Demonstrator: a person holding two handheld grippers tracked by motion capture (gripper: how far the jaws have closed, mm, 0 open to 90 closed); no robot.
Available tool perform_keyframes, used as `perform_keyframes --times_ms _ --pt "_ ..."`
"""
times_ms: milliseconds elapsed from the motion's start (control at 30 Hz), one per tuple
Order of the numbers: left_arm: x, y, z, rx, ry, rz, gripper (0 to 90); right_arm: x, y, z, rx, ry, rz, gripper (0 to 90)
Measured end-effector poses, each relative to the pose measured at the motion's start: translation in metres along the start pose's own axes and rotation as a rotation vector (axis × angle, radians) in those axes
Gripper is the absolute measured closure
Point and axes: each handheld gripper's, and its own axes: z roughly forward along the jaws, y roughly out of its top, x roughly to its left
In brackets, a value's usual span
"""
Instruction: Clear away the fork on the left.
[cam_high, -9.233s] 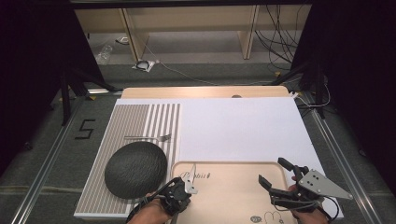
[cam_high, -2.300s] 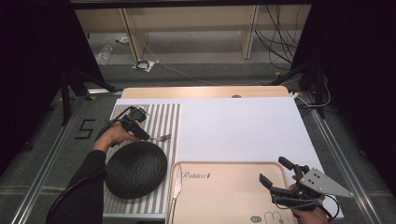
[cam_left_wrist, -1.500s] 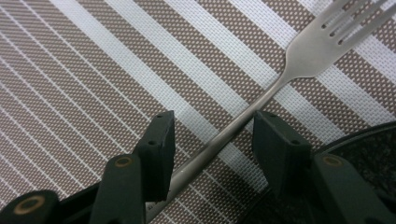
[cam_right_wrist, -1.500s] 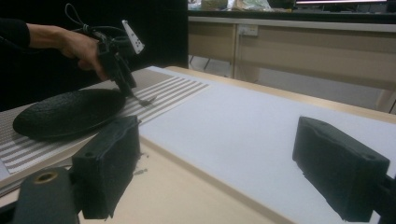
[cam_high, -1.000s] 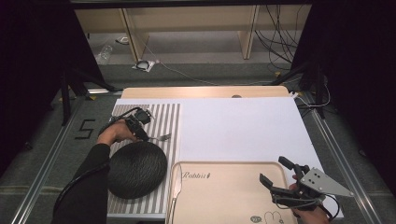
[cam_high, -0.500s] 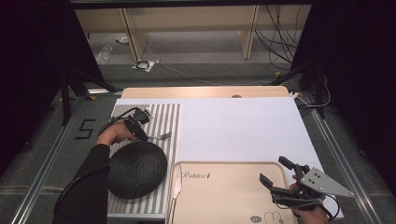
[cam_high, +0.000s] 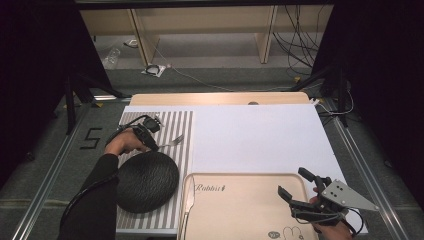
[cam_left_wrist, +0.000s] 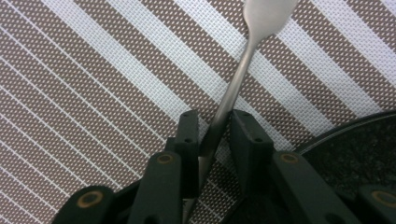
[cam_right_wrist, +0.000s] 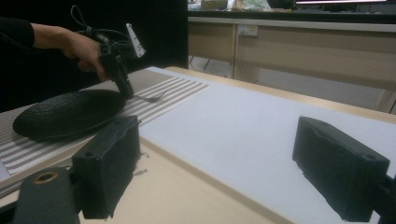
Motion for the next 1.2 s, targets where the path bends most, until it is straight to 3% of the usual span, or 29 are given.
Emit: perform_keyframes --times_ms 200,400,767,867,1000,1200 --pt "0.000 -0.001 0.000 -0.019 -0.006 -0.006 81.3 0.000 0.000 0.000 0.000 0.000 0.002 15.9" --pt "0.000 0.000 0.000 -0.022 0.009 -0.005 82.4 0.000 0.000 0.000 0.003 -0.001 0.004 15.9" --pt "0.008 -0.006 -0.012 -0.081 0.153 -0.028 82.5 0.000 0.000 0.000 0.004 -0.001 -0.001 15.9" --pt "0.010 -0.008 -0.019 -0.092 0.173 -0.032 82.6 0.000 0.000 0.000 0.004 0.000 -0.001 15.9" --pt "0.010 -0.008 -0.027 -0.119 0.169 -0.065 82.6 0.000 0.000 0.000 0.006 -0.002 0.000 15.9" --pt "0.007 -0.010 -0.041 -0.196 0.119 -0.148 82.6 0.000 0.000 0.000 0.002 -0.001 0.001 15.9"
